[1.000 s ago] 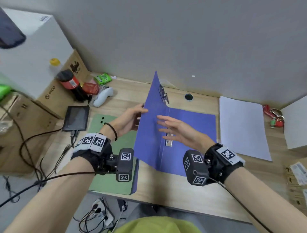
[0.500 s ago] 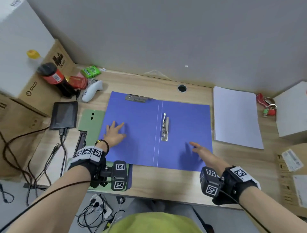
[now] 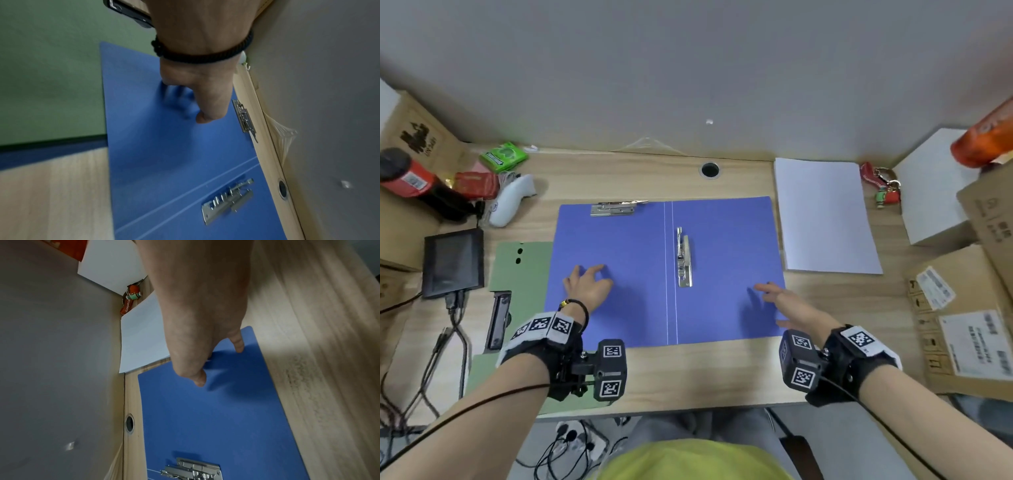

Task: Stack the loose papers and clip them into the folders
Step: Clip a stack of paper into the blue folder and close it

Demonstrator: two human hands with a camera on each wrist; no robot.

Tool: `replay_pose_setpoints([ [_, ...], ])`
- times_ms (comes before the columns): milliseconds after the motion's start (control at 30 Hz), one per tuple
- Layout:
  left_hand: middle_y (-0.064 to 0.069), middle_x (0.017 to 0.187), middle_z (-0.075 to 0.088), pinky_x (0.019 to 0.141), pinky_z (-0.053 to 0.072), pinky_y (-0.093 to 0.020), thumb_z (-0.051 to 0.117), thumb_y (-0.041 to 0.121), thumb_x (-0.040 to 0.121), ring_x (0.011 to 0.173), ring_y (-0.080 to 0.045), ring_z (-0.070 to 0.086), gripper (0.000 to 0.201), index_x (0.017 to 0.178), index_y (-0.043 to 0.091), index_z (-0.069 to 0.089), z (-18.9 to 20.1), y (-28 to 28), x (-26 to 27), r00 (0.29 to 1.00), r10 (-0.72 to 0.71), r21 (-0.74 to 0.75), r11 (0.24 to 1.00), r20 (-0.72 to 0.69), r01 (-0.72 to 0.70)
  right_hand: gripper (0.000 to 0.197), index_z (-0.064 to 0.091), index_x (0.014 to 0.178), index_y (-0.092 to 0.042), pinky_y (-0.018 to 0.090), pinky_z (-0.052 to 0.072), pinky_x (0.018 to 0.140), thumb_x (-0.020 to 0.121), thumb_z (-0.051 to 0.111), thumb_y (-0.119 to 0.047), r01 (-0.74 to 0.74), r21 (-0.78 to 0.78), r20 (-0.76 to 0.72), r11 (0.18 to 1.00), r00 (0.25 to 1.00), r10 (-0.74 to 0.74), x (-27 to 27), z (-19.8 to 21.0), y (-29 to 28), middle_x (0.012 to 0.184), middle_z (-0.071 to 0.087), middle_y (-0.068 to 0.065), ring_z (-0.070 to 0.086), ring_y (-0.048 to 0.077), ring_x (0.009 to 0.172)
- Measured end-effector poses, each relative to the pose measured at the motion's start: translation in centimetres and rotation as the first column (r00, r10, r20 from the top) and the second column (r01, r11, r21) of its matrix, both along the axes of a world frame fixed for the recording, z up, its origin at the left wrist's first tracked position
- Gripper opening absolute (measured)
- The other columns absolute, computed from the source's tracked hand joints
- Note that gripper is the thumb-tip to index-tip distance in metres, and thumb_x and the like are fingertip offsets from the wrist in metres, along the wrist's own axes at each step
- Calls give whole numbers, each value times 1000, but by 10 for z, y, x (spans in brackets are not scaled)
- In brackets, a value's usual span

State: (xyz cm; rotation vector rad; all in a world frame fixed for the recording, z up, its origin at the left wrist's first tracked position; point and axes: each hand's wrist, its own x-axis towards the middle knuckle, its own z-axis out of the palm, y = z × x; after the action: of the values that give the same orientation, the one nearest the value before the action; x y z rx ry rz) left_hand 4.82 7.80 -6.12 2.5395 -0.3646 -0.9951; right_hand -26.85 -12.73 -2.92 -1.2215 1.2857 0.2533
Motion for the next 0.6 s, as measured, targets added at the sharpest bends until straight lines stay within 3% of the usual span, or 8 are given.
replay_pose_setpoints([
  [100,-11,154,19,110,31,-40,49,13,90,141,-27,25,48,138,16,48,6,-26,-20,993,118,-112,987,13,-115,34,54,125,-34,39,32,109,98,40,-19,60,46,45,997,997,-62,-7,2,-3,136,39,-12,26,11,138],
  [200,-8,135,48,86,46,-35,46,8,90,109,-29,55,40,130,12,53,15,-66,-53,991,128,-319,941,35,-111,26,58,114,-33,33,43,95,98,43,-20,116,106,95,988,987,-126,-24,2,-13,130,53,-7,49,13,122],
  [300,-8,106,63,74,47,-34,42,2,94,79,-22,61,28,115,13,58,24,-112,-95,968,-12,-475,873,-249,-111,26,58,118,-24,31,48,83,97,45,-15,190,114,114,975,972,-203,-48,5,-27,115,67,0,64,19,103],
  [400,-4,97,65,65,48,-23,45,7,98,71,-16,61,26,121,8,57,35,-154,-137,876,-211,-418,908,-434,12,25,58,111,-20,30,46,75,93,46,-6,272,64,91,960,957,-277,-75,9,-39,106,69,5,67,20,91],
  [600,-7,113,59,61,49,-19,49,13,99,72,-15,59,37,135,7,49,31,-207,-194,803,-225,-305,951,-551,57,25,60,96,-24,26,47,68,95,42,-7,458,-127,29,880,888,-458,-132,3,-74,112,64,7,59,17,87],
])
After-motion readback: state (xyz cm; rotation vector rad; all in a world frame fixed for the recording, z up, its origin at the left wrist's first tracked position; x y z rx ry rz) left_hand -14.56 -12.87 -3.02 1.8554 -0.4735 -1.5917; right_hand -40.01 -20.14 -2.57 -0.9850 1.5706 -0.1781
